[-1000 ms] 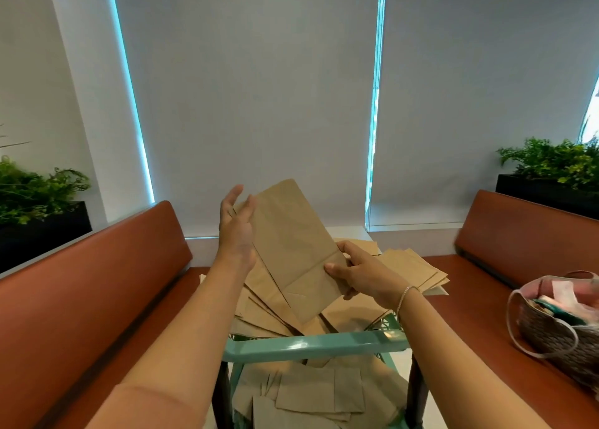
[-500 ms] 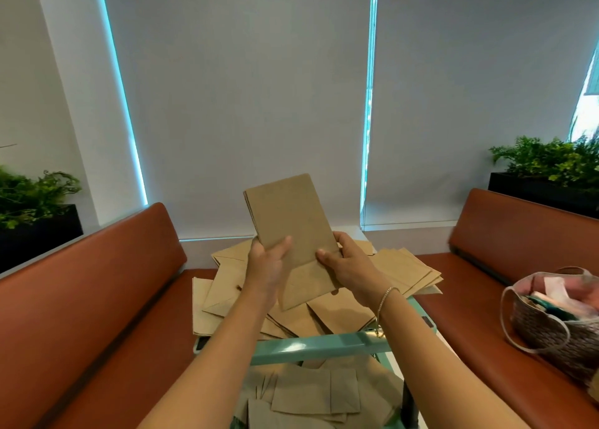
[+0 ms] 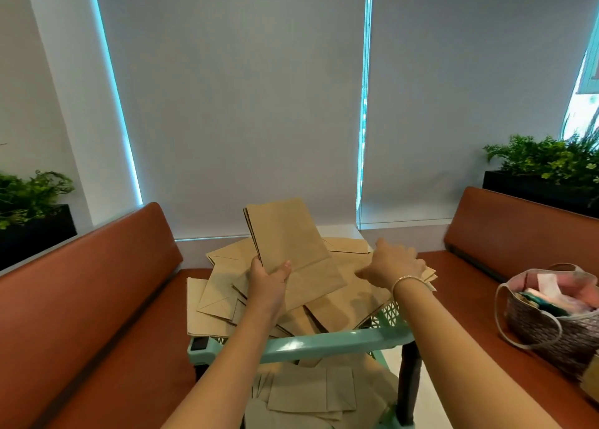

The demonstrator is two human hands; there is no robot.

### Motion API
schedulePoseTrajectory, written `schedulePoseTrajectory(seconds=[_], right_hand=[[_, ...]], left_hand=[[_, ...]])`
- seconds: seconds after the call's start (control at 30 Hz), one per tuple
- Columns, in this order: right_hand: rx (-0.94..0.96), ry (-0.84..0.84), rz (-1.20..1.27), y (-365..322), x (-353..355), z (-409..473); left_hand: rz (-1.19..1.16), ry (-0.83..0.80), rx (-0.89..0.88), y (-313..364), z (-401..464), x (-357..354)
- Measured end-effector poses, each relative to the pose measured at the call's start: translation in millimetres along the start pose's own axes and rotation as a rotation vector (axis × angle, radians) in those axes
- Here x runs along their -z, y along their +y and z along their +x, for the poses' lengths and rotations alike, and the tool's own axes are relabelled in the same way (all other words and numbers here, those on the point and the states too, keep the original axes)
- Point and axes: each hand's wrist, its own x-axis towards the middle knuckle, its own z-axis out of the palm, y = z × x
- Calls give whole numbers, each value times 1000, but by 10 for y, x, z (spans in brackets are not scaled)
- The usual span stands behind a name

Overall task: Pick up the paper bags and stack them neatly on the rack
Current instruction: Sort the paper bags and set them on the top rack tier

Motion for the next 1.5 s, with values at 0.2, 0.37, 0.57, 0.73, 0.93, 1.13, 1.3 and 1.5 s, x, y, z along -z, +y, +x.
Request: schedulePoseTrajectory(seconds=[0.2, 0.37, 0.57, 0.73, 0.93, 1.13, 1.3, 1.5], right_hand=[[-119, -151, -125, 74, 43, 19], [-192, -175, -103, 104, 62, 71], [-141, -44, -191, 83, 38, 25], [-104, 159, -150, 0, 17, 8], [-32, 136, 151, -117, 282, -4], [148, 397, 611, -280, 578, -21], [583, 472, 895, -431, 528, -257], [674, -78, 630, -298, 114, -180]], left_hand=[[-14, -12, -4, -36, 24, 2], [1, -23, -3, -28, 14, 7], [12, -43, 20, -24, -7, 3], [17, -36, 17, -1, -19, -4], [-20, -37, 20, -11, -12, -5], [-83, -32, 39, 33, -35, 1], [-105, -36, 96, 44, -32, 4], [-142, -14, 78, 96, -68, 23]])
